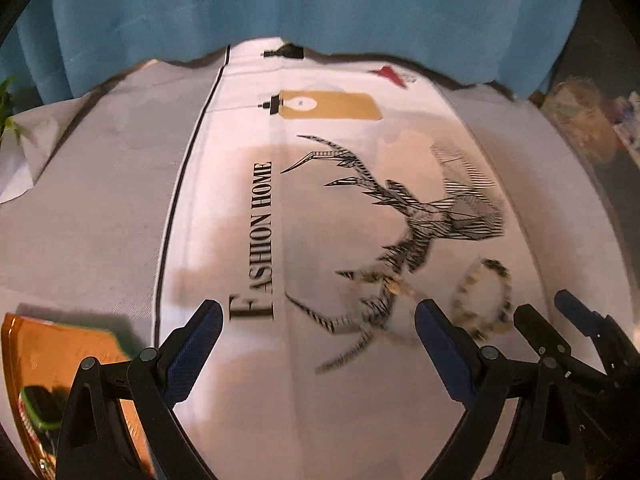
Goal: Organize jewelry
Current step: 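Move both open tools over the remaining jewelry on the printed mat, then grasp the black-white bead bracelet with the right tool while the left tool grasps the pearl chain bracelet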
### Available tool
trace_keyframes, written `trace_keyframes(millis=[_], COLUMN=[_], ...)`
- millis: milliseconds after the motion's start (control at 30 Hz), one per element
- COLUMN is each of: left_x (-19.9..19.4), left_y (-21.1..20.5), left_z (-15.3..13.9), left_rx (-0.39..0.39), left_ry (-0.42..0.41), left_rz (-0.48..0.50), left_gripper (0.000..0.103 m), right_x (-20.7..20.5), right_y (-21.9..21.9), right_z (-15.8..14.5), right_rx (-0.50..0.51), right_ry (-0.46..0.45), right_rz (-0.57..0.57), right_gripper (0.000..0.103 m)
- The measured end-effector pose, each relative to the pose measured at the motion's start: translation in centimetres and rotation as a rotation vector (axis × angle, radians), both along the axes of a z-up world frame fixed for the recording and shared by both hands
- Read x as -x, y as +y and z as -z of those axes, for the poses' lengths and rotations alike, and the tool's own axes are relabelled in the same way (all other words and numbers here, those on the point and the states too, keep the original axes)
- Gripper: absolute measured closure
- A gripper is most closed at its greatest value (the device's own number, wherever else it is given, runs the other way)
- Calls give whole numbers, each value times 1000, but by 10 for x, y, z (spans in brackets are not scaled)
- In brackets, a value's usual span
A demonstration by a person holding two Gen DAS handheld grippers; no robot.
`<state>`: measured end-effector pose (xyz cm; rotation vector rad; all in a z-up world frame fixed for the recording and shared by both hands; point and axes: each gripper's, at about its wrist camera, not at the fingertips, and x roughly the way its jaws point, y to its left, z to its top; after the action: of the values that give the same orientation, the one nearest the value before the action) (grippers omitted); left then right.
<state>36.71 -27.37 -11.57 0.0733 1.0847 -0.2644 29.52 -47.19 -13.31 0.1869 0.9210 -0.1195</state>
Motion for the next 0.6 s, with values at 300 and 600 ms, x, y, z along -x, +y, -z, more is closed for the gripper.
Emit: trace_keyframes(millis=[300,600], left_x=[-7,20], left_y=[-6,-41], left_z=[23,10], left_rx=[-64,-79], left_ry=[7,7], left_rz=[19,217], left_gripper=[6,100], right_x=[-16,-3], right_y=[8,37], right_z=[19,13], right_rx=[109,178], right_ry=[5,-24], right_rz=[-44,-164], right_gripper=[23,94])
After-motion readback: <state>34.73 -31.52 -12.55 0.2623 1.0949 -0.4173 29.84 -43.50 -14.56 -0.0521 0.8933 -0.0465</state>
